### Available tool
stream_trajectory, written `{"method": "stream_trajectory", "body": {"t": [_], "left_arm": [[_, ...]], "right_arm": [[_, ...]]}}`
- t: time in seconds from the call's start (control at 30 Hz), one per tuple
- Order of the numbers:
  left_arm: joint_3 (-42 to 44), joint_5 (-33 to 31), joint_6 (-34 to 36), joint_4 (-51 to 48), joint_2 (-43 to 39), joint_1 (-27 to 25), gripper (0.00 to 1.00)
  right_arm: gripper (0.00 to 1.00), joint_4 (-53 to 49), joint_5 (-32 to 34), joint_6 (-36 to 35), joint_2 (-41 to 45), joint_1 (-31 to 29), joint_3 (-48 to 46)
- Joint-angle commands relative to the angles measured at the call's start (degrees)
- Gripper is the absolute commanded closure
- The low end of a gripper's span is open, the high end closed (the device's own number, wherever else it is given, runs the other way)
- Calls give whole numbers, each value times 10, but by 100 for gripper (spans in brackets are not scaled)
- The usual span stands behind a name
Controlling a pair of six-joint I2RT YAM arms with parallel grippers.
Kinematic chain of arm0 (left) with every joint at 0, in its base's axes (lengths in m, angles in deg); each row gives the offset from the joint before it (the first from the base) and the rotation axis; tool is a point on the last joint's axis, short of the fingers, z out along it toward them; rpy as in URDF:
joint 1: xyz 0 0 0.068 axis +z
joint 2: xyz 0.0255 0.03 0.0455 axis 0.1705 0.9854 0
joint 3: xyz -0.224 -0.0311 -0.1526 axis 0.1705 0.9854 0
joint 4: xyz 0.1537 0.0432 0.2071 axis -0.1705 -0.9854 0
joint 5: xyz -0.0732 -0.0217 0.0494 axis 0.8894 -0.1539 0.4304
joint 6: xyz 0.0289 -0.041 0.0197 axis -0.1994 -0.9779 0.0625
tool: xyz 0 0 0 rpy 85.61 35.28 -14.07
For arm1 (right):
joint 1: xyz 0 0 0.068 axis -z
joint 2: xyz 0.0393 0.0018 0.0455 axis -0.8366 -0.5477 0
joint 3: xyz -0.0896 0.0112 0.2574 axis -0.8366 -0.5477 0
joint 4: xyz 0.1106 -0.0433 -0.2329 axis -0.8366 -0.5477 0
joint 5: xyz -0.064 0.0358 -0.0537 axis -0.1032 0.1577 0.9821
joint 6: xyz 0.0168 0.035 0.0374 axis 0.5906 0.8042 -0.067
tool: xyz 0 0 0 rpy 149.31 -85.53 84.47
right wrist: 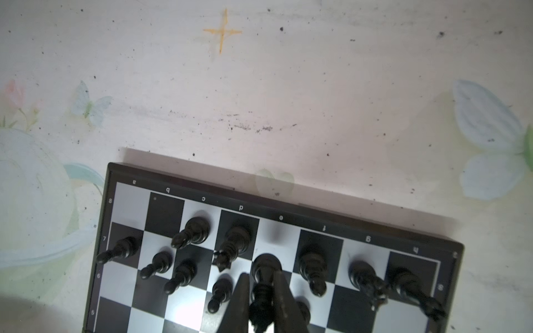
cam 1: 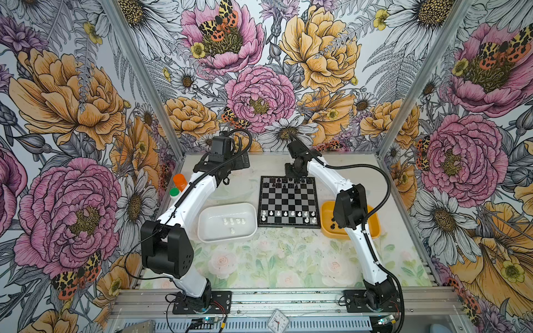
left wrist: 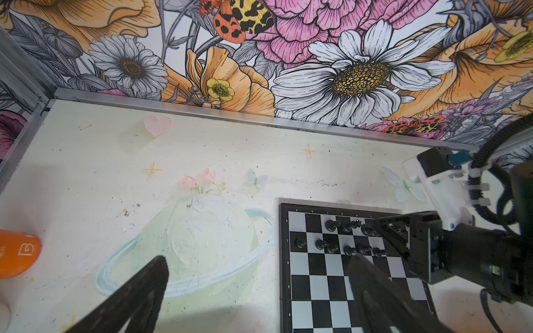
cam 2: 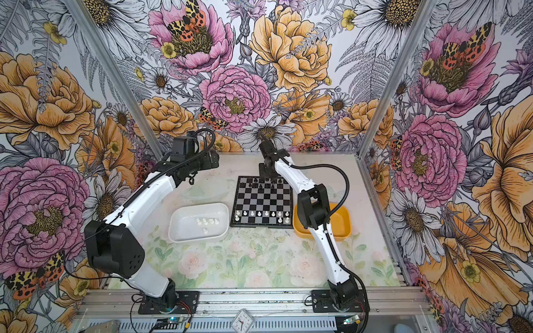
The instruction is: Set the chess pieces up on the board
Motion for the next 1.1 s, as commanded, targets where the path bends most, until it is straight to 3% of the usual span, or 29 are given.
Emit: {"method": "stream_trajectory", "body": {"t": [0.0, 0.67, 0.77, 0.9, 1.07], "left_arm": [[2, 14, 5, 12, -7, 4, 1], [-20, 17, 3, 12, 12, 5, 1], [-21, 19, 3, 11, 13, 7, 1], [-21, 23, 1, 11, 16, 9, 1], [-23, 23, -4, 12, 21, 10, 1]], "right_arm": [[84, 2, 6, -8, -17, 4, 20], [82, 3, -9, -9, -42, 9, 34], [79, 2, -10, -9, -42, 9, 34], [64, 3, -12, -9, -38, 9, 36], [63, 3, 0, -10, -37, 11, 55]]}}
